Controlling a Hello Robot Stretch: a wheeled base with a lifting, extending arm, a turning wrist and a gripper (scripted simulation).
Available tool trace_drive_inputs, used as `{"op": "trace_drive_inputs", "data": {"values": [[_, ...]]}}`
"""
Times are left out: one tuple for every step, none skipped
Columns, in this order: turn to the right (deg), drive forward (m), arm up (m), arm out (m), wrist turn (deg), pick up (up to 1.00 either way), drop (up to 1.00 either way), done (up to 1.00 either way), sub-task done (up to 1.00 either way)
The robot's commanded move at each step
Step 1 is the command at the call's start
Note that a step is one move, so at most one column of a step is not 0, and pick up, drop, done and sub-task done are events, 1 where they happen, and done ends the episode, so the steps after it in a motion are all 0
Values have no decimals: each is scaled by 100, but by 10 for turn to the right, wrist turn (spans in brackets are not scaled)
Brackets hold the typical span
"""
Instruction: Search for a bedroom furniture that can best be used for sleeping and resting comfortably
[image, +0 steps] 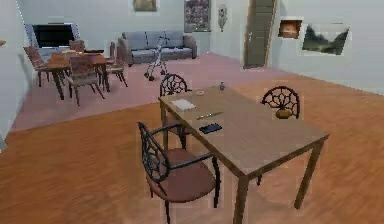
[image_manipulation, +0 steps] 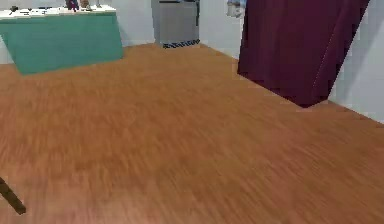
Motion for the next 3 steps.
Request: {"op": "trace_drive_inputs", "data": {"values": [[450, 0, 0, 0, 0, 0, 0, 0, 0], [120, 0, 0, 0, 0, 0, 0, 0, 0], [0, 100, 0, 0, 0, 0, 0, 0, 0]]}}
